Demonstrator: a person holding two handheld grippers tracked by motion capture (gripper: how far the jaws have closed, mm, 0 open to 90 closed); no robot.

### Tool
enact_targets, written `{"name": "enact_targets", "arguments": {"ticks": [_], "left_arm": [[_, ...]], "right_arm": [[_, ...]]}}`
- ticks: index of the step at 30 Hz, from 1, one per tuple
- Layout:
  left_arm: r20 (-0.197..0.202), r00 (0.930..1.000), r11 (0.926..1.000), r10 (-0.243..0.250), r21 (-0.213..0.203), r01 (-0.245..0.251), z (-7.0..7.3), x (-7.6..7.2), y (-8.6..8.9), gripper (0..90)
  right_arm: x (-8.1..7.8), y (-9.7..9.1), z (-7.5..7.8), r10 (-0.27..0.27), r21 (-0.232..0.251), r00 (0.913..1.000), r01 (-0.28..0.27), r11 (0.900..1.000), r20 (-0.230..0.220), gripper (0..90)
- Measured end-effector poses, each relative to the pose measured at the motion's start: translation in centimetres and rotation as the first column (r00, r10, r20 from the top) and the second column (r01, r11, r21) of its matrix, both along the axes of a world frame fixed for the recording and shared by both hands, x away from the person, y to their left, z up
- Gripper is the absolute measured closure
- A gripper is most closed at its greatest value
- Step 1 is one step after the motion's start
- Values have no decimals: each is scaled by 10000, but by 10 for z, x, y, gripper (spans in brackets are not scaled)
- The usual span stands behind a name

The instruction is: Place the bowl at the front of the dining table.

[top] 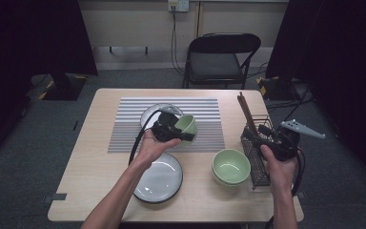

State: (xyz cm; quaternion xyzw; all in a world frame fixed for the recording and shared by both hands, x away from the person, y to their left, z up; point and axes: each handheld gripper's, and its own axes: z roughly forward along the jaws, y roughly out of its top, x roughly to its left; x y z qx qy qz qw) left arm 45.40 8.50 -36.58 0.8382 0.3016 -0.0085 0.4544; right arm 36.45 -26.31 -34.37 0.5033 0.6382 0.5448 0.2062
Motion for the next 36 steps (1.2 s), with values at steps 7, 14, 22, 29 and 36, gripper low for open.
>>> {"name": "enact_targets", "arguments": {"ticks": [7, 14, 22, 29, 36], "left_arm": [[-87, 9949, 9949, 1003, 51, -1003, -4, 17, 18, 836], [178, 9779, 9759, 2082, 636, -2089, -14, 35, 28, 836], [62, 9652, 9632, 2613, 635, -2611, -24, 49, 34, 836], [123, 9547, 9518, 2974, 744, -2975, -33, 59, 44, 837], [72, 9507, 9471, 3099, 857, -3094, -42, 64, 50, 836]], "right_arm": [[1, 0, 0, 12, -15, 10000, -12, 10000, 3, 289], [1, 1, -1, 56, -21, 10000, -56, 10000, -53, 289], [1, 0, -1, 75, 1, 10000, -75, 10000, -65, 290], [0, -2, 0, 51, 34, 10000, -51, 10000, -2, 290], [1, 0, -1, 89, -15, 10000, -89, 10000, -24, 290]]}}
